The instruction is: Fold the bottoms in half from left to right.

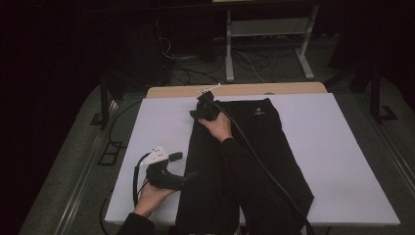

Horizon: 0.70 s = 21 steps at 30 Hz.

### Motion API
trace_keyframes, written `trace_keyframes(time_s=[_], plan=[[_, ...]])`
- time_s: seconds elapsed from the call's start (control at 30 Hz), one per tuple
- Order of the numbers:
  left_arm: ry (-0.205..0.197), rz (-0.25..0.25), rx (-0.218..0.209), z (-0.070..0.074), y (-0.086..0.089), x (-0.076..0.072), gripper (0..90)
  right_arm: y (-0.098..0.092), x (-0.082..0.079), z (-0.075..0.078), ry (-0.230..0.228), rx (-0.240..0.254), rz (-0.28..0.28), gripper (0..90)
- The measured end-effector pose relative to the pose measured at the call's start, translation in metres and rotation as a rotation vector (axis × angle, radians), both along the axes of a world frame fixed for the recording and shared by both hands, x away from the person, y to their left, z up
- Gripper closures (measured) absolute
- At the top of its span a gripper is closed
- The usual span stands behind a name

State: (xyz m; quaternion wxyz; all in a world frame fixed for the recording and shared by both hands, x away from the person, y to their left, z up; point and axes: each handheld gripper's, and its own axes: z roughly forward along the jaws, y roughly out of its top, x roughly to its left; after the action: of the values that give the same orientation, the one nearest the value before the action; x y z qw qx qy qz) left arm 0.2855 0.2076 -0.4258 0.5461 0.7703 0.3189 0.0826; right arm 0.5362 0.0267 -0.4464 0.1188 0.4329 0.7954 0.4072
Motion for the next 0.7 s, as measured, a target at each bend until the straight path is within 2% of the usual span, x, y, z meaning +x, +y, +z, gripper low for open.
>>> trace_keyframes(time_s=[0.13, 0.43, 0.47, 0.5, 0.53, 0.57, 0.6, 0.7], plan=[[0.001, 0.001, -0.002, -0.0002, 0.0003, 0.0003, 0.0, 0.0036, -0.0013, -0.0041, 0.005, -0.021, 0.007, 31.9], [0.003, 0.0, 0.004, -0.0004, 0.0, 0.0002, 0.0, 0.0069, -0.004, -0.0057, 0.007, -0.044, 0.003, 46.9], [0.001, 0.002, 0.002, -0.0003, 0.0003, 0.0002, 0.0, 0.008, -0.0047, -0.0055, 0.001, -0.065, 0.007, 53.4], [0.001, 0.002, 0.002, -0.0003, 0.0003, 0.0002, 0.0, 0.008, -0.0047, -0.0055, 0.001, -0.065, 0.007, 53.4], [0.001, 0.003, 0.006, -0.0003, 0.0002, 0.0002, 0.0, 0.0096, -0.0069, -0.0044, -0.02, -0.096, 0.007, 60.3], [0.001, 0.003, 0.006, -0.0003, 0.0002, 0.0002, 0.0, 0.0096, -0.0069, -0.0044, -0.02, -0.096, 0.007, 60.3], [0.001, 0.0, 0.012, -0.0004, 0.0001, -0.0001, 0.0, 0.0104, -0.0071, -0.0049, -0.008, -0.102, 0.011, 67.6], [0.001, 0.001, 0.015, -0.0004, 0.0003, -0.0004, 0.0, 0.009, -0.0068, -0.0053, 0.004, -0.097, 0.004, 77.9]])
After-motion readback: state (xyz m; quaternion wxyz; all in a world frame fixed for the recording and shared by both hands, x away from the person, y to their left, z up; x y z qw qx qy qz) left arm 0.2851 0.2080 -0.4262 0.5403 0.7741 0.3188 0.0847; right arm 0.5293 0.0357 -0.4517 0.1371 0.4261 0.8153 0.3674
